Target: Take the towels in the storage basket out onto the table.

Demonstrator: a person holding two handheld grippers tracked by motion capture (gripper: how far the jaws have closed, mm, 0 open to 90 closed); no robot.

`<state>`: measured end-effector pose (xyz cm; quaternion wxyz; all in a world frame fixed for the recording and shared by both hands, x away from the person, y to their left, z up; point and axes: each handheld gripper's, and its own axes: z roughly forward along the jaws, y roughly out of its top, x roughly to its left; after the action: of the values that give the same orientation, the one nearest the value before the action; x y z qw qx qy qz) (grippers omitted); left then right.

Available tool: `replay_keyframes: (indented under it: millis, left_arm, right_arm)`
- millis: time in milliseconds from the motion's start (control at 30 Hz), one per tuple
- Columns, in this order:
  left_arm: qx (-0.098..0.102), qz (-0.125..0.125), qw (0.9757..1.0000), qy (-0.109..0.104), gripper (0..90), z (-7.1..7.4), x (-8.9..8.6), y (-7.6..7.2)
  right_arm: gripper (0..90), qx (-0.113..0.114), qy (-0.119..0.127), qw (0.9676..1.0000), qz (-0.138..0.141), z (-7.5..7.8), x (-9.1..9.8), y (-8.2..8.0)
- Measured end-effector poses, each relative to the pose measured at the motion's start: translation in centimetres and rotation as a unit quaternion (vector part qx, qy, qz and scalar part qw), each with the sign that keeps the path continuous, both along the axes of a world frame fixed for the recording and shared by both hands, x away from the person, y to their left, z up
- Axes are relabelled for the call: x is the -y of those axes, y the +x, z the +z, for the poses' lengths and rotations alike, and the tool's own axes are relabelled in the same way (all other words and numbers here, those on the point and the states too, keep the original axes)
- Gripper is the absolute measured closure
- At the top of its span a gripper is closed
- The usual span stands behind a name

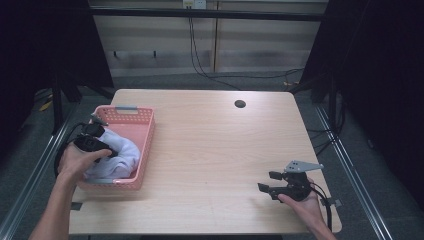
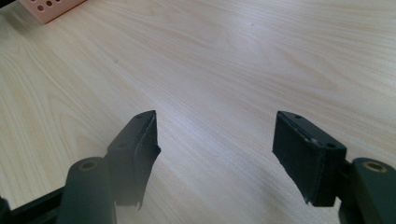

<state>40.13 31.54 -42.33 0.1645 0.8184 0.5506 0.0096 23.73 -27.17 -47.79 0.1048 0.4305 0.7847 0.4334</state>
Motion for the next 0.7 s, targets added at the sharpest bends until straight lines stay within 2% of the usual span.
replay_keyframes:
  millis: [33,233,300,433,467,500,700]
  left_arm:
    - [0.009,0.005,0.9999,0.001,61.1,0.4,-0.2,-0.1]
    - [0.027,0.013,0.9995,-0.007,61.1,1.7,-0.6,-0.7]
    - [0.033,-0.001,0.9994,-0.007,61.1,2.6,-0.6,-0.9]
    - [0.046,-0.010,0.9988,-0.011,60.9,3.8,-0.6,-1.2]
    - [0.051,-0.014,0.9986,-0.006,60.8,4.1,-0.6,-1.3]
    - [0.057,-0.008,0.9983,-0.009,60.8,4.3,-0.6,-1.4]
    - [0.056,-0.004,0.9983,-0.016,60.5,5.2,-1.1,-1.4]
  right_arm:
    - [30.6,-0.001,0.000,1.0000,-0.002,0.0,0.0,0.0]
    - [30.7,-0.001,0.001,1.0000,-0.002,0.0,-0.1,0.1]
    - [30.7,-0.001,0.001,1.0000,-0.001,0.0,-0.1,0.1]
    - [30.6,-0.001,0.001,1.0000,-0.003,0.0,-0.1,0.1]
    - [30.6,-0.001,0.002,1.0000,-0.003,0.0,-0.1,0.1]
    - [30.7,0.000,0.000,1.0000,-0.002,0.0,0.0,0.0]
    - [30.6,0.000,0.000,1.0000,-0.001,0.0,0.0,0.0]
